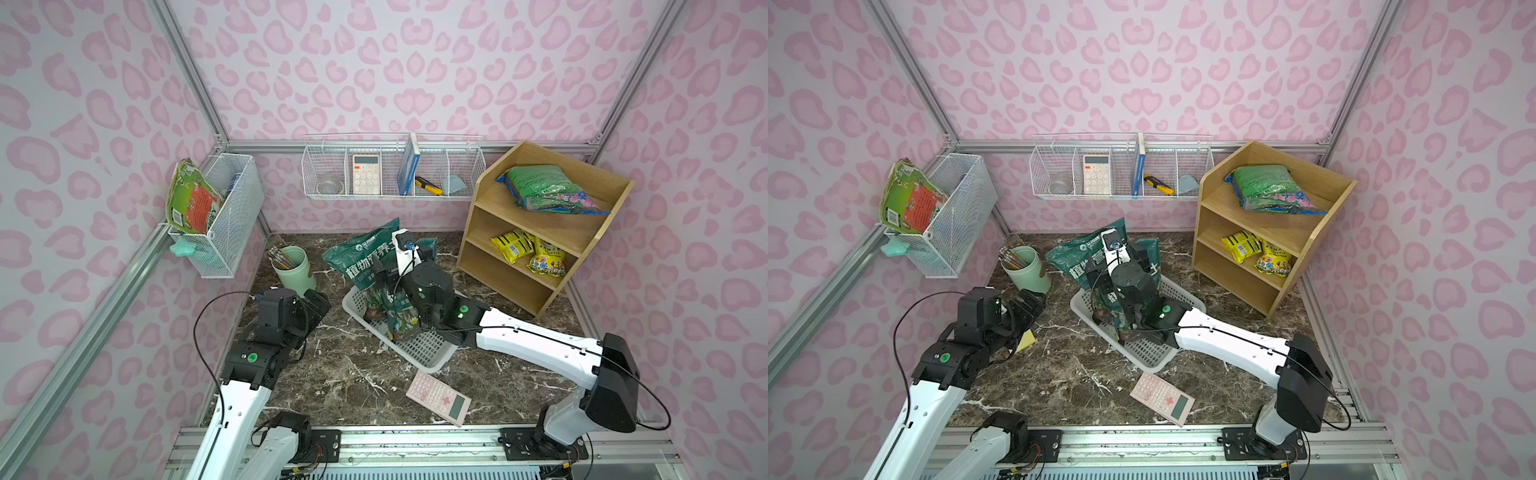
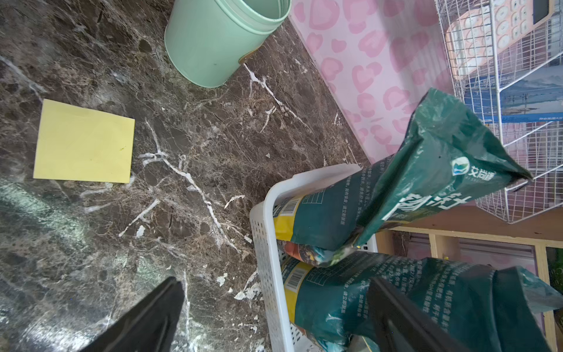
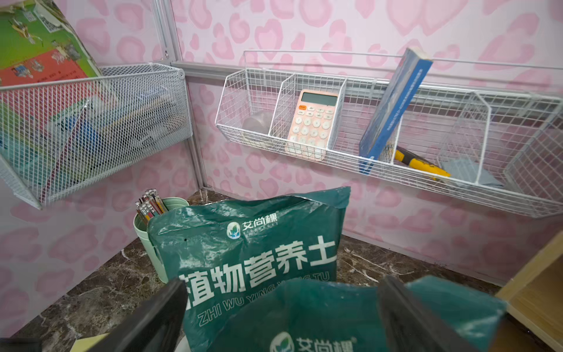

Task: Take down the fertilizer bag from the shelf
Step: Place the fertilizer bag in the storage box, then pick up the fertilizer bag from the shelf.

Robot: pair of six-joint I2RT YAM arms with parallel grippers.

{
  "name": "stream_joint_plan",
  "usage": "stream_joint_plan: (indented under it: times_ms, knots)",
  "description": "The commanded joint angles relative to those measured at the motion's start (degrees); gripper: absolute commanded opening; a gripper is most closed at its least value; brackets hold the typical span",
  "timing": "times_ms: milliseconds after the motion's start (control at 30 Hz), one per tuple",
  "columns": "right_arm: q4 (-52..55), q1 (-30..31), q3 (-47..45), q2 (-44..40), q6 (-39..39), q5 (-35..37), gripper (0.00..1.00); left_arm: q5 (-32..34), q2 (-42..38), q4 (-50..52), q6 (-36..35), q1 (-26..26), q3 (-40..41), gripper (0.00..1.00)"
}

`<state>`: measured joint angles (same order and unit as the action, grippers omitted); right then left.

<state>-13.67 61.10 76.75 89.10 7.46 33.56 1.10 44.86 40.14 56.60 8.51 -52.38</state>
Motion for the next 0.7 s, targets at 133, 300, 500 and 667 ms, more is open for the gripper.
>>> stream_joint_plan:
  times_ms: [133, 300, 500, 667]
  knots:
    - [3.5, -3.6, -1.5, -9.6, 3.1, 1.0, 1.00, 0.1, -0.2, -0.4, -0.4, -0.1, -0.2, 0.99]
    - [6.5, -10.0, -3.5, -17.4, 7.4, 0.2, 1.00, 0.0, -0.3, -0.3, -0.5, -0.1, -0.3, 0.99]
    - [19.0, -23.5, 4.6, -17.6, 14.6, -2.4, 1.00, 1.0, -0.9, -0.3, -0.4, -0.1, -0.2, 0.99]
    - [28.6, -30.9, 11.8, -14.6, 19.1, -3.6, 1.00, 0.7, -1.0, -0.4, -0.3, -0.1, -0.2, 0.99]
